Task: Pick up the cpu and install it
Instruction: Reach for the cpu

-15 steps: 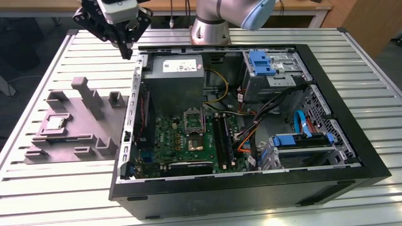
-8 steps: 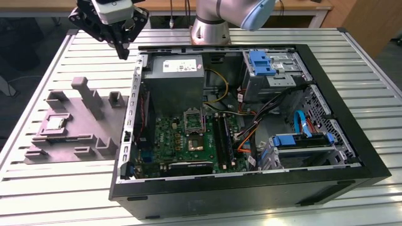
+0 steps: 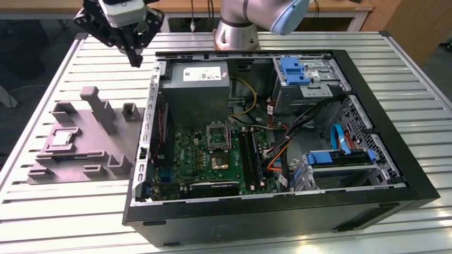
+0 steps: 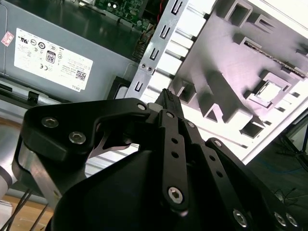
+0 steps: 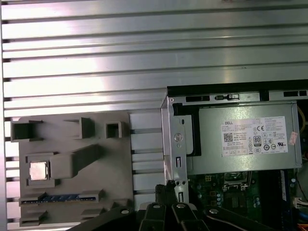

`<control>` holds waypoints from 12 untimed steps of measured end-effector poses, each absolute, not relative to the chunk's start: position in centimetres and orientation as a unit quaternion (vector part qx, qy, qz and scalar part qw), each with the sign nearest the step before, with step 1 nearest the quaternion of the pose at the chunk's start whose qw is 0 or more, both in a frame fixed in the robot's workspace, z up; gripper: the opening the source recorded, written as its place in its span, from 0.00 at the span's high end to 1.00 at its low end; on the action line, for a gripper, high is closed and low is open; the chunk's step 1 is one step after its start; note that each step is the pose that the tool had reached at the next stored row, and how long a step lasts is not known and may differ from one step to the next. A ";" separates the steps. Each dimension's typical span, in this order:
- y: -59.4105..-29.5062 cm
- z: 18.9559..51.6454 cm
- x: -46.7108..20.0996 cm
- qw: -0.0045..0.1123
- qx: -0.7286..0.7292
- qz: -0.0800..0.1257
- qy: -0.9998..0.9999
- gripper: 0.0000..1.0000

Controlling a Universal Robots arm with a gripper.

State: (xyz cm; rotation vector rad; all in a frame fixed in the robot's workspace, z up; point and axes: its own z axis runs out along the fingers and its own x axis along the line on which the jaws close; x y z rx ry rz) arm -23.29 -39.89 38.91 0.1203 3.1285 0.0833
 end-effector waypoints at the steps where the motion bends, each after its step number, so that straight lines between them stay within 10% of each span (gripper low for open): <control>1: -39.9 38.9 -23.3 0.005 0.038 0.027 0.999 0.89; 12: -39.9 38.9 -23.9 0.005 0.038 0.027 0.999 0.89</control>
